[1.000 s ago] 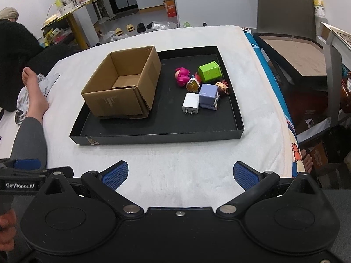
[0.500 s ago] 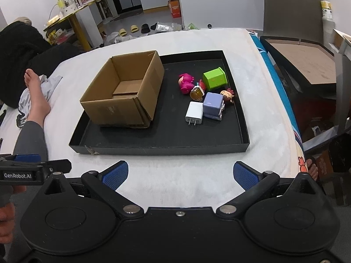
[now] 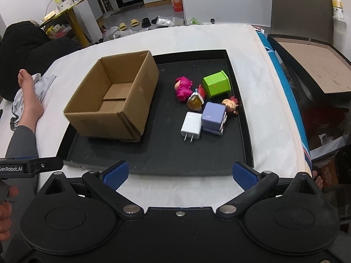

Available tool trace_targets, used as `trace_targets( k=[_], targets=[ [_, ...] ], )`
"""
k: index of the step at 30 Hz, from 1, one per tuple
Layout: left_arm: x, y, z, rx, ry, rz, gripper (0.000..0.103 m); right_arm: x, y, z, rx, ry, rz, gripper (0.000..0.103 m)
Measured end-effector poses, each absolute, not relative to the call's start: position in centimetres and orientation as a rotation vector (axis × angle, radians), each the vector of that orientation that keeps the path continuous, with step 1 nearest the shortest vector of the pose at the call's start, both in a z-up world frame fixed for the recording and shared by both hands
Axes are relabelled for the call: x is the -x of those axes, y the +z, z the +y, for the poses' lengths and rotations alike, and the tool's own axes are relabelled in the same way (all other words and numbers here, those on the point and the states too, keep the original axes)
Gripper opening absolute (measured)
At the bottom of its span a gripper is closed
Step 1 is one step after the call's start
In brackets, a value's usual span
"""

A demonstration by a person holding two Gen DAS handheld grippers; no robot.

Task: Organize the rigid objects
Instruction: 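Grasp the lavender cube charger with the right tool while the left tool grips the box wall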

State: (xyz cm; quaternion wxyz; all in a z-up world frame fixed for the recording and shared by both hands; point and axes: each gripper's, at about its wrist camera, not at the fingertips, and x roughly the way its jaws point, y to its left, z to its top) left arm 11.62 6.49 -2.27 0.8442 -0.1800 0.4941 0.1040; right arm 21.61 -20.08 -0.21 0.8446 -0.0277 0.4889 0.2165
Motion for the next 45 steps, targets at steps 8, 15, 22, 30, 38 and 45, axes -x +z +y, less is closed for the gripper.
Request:
trace_targets(
  k=[8,15,22,30,38,45],
  targets=[
    [-14.2,-3.2,9.0,0.427,0.241,1.059,0.101,-25.2,-1.8,-19.9,0.063,0.420,1.073,0.100],
    [-16.7,-3.7,10.7,0.432,0.240,1.075,0.097,-28.4,-3.6,-19.7,0.036,0.386,1.132,0.100],
    [-18.5,-3.7,11.6,0.399,0.243,1.086,0.092,-32.2,-4.4,-20.0,-0.022,0.356,1.170,0.094],
    [-20.4,-3.8,12.6,0.374,0.259,1.090,0.092,-35.3,-6.6,-20.3,-0.036,0.309,1.211,0.086],
    [-22.0,-4.1,13.6,0.367,0.289,1.094,0.084,-36.8,-8.3,-19.6,-0.030,0.306,1.251,0.081],
    [-22.9,-6.2,14.3,0.398,0.285,1.162,0.065,-37.7,-9.8,-18.6,0.000,0.273,1.275,0.077]
  ],
)
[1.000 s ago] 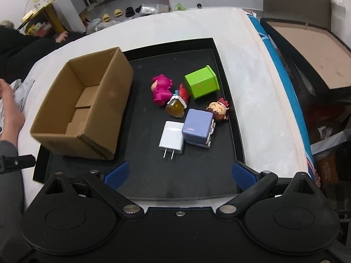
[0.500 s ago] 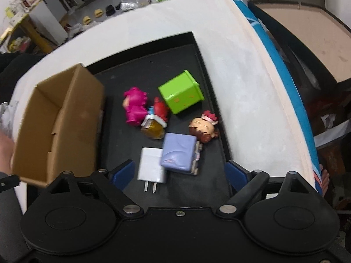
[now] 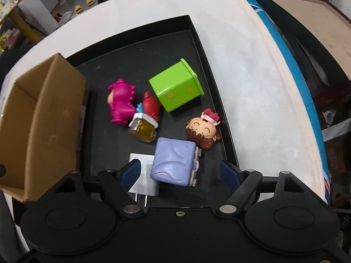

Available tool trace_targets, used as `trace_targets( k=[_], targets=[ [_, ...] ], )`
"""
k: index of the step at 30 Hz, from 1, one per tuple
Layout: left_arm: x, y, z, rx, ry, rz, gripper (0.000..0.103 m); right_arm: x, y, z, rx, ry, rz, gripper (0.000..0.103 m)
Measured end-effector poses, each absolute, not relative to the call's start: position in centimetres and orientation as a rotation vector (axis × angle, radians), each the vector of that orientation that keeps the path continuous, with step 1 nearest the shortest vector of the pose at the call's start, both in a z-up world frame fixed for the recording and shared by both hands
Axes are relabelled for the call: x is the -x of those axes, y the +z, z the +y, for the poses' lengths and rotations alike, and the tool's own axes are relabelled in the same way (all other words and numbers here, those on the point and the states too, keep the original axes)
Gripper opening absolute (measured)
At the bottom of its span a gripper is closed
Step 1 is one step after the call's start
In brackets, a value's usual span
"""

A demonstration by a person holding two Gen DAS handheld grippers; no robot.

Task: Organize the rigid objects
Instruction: 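Grasp the lavender cube charger with the right tool while the left tool grips the box wall, then carry the lavender cube into the box and open the right tool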

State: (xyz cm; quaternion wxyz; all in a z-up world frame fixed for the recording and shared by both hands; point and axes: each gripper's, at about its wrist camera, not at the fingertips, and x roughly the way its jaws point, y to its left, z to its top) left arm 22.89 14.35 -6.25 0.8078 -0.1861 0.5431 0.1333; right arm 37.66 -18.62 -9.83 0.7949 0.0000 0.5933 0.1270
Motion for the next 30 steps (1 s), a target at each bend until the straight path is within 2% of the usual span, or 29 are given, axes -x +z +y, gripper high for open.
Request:
trace_targets(
  k=[2,3,4,5,7,19,30],
  targets=[
    [-23.1,-6.9,14.4,0.409,0.276,1.181,0.049,-37.7,-10.4,-18.4,0.011,0.262,1.287,0.067],
    [-23.1,-7.2,14.4,0.413,0.269,1.186,0.045,-37.8,-10.7,-18.3,0.008,0.266,1.297,0.053],
    [-23.2,-7.4,14.4,0.405,0.264,1.197,0.034,-37.8,-10.9,-18.5,-0.022,0.282,1.308,0.045],
    [-23.3,-7.5,14.2,0.395,0.260,1.206,0.025,-37.9,-10.9,-18.5,-0.036,0.279,1.307,0.045],
    [-23.3,-7.5,13.9,0.392,0.234,1.202,0.017,-37.8,-10.7,-18.4,-0.027,0.280,1.302,0.044],
    [-23.4,-7.3,13.7,0.344,0.224,1.196,0.015,-37.2,-9.1,-19.1,-0.117,0.318,1.278,0.044],
    [-24.0,-7.1,13.3,0.339,0.229,1.219,0.015,-36.1,-4.4,-16.2,-0.083,0.523,1.200,0.044]
  ],
)
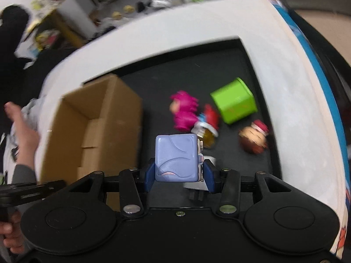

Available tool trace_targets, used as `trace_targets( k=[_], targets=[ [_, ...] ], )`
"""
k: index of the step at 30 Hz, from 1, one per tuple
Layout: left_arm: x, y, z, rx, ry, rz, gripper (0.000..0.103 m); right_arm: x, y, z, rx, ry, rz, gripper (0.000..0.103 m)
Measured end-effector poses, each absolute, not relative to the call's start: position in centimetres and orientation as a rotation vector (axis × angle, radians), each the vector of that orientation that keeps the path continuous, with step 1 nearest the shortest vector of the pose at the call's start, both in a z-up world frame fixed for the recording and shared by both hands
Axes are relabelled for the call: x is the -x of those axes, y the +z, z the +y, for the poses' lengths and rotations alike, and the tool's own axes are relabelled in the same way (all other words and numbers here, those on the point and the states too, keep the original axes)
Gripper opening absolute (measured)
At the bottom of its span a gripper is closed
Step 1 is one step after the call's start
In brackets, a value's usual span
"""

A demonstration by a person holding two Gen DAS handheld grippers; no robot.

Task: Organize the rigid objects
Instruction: 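Carry the lavender cube into the box and open the right tool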

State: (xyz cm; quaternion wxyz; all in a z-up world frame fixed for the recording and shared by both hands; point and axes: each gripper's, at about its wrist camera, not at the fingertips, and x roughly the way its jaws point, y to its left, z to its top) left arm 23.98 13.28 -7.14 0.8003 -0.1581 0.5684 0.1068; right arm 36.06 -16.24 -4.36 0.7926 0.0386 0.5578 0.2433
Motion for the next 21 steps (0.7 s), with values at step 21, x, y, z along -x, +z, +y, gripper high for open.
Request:
trace_targets(
  k=[21],
  targets=[
    [-23.0,-7.4,13.5,0.345,0.244,1.166,0.015,-34.5,1.1,-7.9,0.004,0.658,1.116,0.044]
  ],
)
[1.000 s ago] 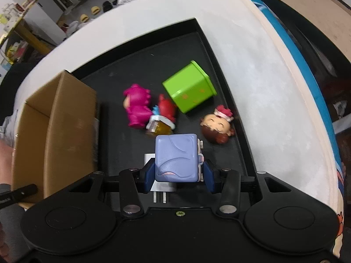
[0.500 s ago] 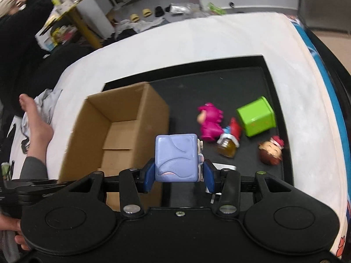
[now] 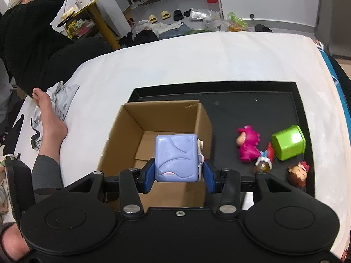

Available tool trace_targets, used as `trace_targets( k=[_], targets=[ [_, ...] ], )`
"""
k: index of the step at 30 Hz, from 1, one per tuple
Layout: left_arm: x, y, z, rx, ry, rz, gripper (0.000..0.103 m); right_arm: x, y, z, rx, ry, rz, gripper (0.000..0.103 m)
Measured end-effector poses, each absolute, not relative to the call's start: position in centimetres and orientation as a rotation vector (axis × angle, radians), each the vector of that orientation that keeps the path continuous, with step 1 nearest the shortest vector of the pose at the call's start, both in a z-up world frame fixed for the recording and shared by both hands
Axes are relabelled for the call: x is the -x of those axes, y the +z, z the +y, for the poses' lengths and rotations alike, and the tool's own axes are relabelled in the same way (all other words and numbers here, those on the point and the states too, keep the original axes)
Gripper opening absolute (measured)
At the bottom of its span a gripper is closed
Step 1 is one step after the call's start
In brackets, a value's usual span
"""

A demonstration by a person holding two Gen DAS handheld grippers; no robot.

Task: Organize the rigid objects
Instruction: 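Carry the lavender cube into the box and open the right tool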

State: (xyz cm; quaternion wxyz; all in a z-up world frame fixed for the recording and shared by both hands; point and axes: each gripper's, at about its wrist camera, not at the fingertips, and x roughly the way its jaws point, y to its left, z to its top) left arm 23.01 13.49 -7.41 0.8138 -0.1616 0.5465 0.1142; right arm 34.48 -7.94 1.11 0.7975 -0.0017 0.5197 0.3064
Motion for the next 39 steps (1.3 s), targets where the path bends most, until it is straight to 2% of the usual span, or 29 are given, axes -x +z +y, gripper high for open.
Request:
trace_targets(
  k=[13,39],
  targets=[
    [-22.7,-7.9,14.0,0.409,0.236,1.132,0.016,-35.3,1.0,-3.8,0.056,0.672,1.112,0.044],
    [-22.2,-7.9,15.3,0.536,0.231,1.128,0.019,-37.1,-4.4,2.7,0.081,0.609,1.170,0.044]
  ],
)
